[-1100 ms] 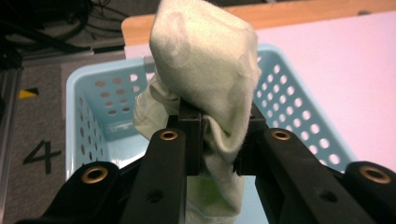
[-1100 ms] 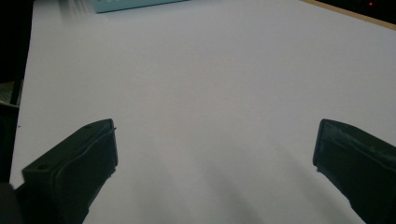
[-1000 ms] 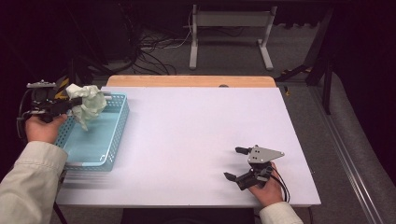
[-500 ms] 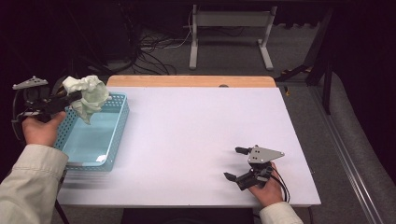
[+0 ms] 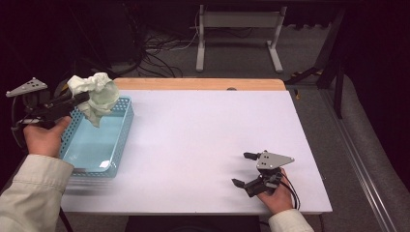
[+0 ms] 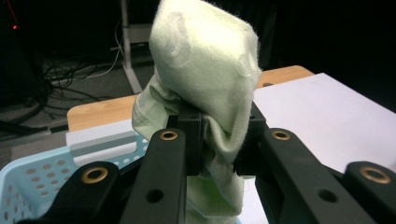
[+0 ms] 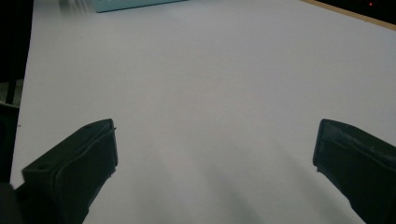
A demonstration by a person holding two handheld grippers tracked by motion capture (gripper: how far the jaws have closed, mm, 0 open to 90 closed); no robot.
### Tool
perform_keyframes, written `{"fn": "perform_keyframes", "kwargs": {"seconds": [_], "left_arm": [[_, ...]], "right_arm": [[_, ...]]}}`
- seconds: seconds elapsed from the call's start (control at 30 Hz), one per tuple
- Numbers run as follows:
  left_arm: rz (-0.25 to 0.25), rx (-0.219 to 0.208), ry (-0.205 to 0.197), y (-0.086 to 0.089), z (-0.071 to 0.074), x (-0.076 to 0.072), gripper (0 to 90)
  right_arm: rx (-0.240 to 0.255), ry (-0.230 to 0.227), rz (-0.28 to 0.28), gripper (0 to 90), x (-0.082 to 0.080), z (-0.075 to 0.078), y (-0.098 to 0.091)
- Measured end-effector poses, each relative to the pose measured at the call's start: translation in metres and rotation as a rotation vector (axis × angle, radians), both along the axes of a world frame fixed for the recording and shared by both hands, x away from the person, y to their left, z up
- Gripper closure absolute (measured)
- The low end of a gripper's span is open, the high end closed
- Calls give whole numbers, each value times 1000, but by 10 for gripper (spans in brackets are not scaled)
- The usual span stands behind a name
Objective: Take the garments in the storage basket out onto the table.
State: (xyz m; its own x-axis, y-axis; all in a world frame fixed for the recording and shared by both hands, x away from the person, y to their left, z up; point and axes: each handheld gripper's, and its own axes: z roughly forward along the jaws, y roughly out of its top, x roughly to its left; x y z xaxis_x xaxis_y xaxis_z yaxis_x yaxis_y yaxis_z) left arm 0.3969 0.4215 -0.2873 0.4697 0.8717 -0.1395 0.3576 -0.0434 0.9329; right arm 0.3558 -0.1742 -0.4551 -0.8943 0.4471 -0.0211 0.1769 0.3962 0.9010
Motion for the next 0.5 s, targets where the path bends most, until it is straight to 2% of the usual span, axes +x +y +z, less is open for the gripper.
{"fn": "perform_keyframes", "kwargs": {"seconds": [0.5], "left_arm": [[-98,-19,-32,-29,8,-10,778]], "right_arm": [[0,0,1,4,0,0,0]]}}
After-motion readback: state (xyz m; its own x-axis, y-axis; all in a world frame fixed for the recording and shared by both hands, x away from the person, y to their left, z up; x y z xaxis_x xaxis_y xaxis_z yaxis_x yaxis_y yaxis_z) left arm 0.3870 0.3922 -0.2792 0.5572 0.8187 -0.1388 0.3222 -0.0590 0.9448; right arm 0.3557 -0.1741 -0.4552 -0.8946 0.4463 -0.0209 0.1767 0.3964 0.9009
